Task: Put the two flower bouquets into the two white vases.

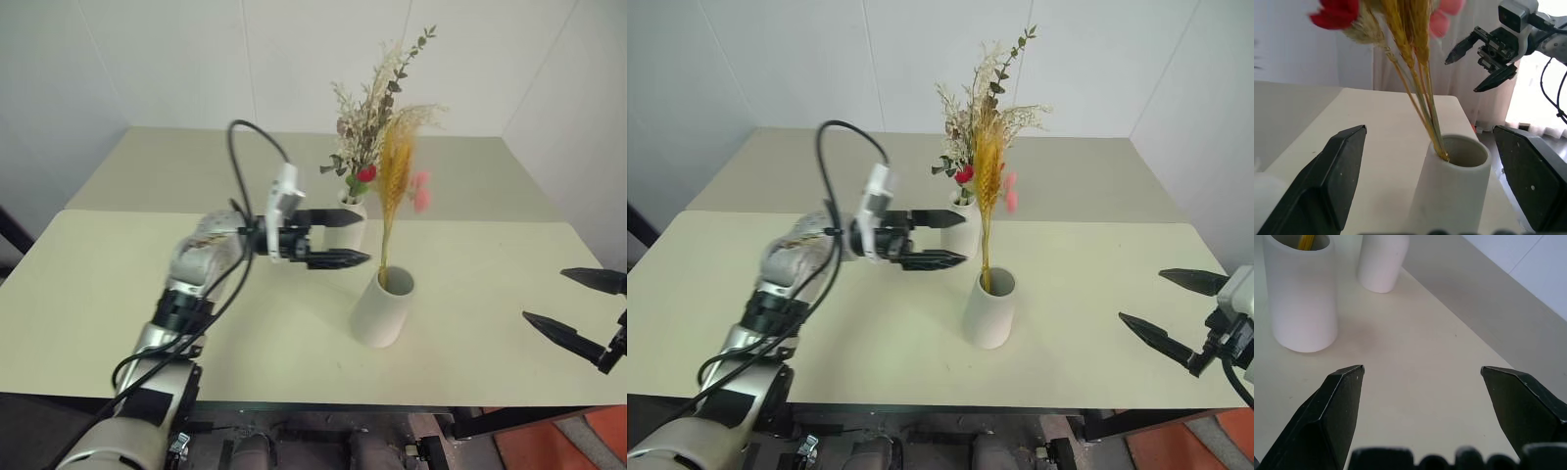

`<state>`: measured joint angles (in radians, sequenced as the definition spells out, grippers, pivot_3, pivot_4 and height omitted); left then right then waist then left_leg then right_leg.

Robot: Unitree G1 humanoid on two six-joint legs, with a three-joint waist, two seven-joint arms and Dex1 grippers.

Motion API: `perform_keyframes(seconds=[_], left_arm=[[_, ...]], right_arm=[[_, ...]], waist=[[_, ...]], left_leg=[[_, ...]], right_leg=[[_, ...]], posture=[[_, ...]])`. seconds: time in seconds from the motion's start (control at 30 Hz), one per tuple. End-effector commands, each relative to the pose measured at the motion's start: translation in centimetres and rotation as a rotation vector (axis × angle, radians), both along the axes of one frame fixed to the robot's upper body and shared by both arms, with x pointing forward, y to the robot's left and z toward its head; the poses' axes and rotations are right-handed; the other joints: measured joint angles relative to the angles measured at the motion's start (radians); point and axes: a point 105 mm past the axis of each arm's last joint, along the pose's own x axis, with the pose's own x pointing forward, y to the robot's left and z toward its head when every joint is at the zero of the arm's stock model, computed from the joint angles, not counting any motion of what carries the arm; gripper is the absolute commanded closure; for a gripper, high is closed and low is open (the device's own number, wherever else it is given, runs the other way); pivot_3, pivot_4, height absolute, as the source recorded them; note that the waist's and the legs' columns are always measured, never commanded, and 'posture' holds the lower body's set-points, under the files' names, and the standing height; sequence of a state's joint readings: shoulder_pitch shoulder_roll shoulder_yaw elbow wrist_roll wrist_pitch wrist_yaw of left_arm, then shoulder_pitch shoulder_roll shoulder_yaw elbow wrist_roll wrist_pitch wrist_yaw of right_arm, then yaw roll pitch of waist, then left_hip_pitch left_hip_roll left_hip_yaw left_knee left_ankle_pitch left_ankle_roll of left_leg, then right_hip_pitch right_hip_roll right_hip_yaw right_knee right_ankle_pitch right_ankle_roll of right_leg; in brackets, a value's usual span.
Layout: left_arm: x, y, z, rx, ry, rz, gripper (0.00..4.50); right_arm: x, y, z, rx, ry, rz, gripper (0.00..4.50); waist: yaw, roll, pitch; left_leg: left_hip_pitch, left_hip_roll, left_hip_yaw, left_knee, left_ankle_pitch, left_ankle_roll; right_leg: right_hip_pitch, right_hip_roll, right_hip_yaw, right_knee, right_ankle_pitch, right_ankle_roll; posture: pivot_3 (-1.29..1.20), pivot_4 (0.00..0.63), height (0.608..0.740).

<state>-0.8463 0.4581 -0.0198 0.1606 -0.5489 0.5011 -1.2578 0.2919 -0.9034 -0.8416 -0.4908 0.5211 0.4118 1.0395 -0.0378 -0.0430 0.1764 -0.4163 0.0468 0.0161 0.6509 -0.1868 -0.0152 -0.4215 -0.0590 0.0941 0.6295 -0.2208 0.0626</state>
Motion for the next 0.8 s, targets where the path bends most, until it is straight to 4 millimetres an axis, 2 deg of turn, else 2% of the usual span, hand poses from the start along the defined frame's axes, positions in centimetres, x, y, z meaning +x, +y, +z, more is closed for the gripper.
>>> perform_keyframes(seconds=[0.03,0.17,0.23,0.3,0.4,0.57,0.8], left_arm=[[-1.0,3.7,2.9,0.015,-0.160,0.069,0.02],[-0.5,8.1,4.2,0.056,-0.226,0.263,0.02],[0.2,9.3,4.7,0.100,-0.235,0.391,0.02],[-0.2,9.8,4.9,0.141,-0.257,0.423,0.02],[-1.8,10.9,4.2,0.227,-0.331,0.429,0.02],[-2.4,13.3,3.8,0.233,-0.308,0.546,0.02],[-4.2,14.8,3.2,0.293,-0.290,0.545,0.02]], right_arm=[[0.4,-0.2,1.0,-0.036,-0.039,0.011,0.00],[1.1,-0.3,1.1,-0.048,-0.035,0.036,0.00],[1.6,-0.3,1.2,-0.048,-0.036,0.052,0.00],[2.1,-0.2,1.3,-0.050,-0.032,0.061,0.00],[3.0,-0.3,1.3,-0.059,-0.014,0.064,0.00],[4.1,0.0,1.8,-0.055,-0.015,0.083,0.00],[4.7,0.0,1.8,-0.051,-0.009,0.093,0.00]], waist=[[-0.004,0.000,0.000],[-0.004,0.000,0.000],[-0.001,0.000,0.000],[0.002,0.000,0.000],[-0.001,0.000,0.000],[-0.005,0.000,0.000],[-0.004,0.000,0.000]], left_leg=[[0.000,0.000,0.000,0.000,0.000,0.000],[0.001,0.000,0.001,-0.001,0.000,0.000],[0.001,0.000,0.001,0.000,0.000,0.000],[0.001,0.000,0.001,0.000,0.000,0.000],[0.001,0.001,0.002,-0.001,0.000,0.000],[0.001,0.002,0.002,-0.002,0.000,0.000],[0.001,0.002,0.003,-0.002,0.000,0.000]], right_leg=[[0.000,0.000,0.000,0.000,0.000,0.000],[0.001,0.000,0.000,0.000,0.000,0.000],[0.002,0.000,-0.001,0.000,0.000,0.000],[0.001,-0.001,-0.001,0.000,0.000,0.000],[0.001,-0.001,0.000,-0.001,0.000,-0.001],[0.000,0.000,-0.001,0.001,-0.001,-0.001],[-0.001,0.000,-0.001,0.000,-0.001,-0.002]], posture=[[0.00,0.150,0.740],[0.00,0.150,0.740],[0.00,0.150,0.740],[0.00,0.150,0.740],[0.00,0.150,0.740],[0.00,0.150,0.740],[0.00,0.150,0.740]])
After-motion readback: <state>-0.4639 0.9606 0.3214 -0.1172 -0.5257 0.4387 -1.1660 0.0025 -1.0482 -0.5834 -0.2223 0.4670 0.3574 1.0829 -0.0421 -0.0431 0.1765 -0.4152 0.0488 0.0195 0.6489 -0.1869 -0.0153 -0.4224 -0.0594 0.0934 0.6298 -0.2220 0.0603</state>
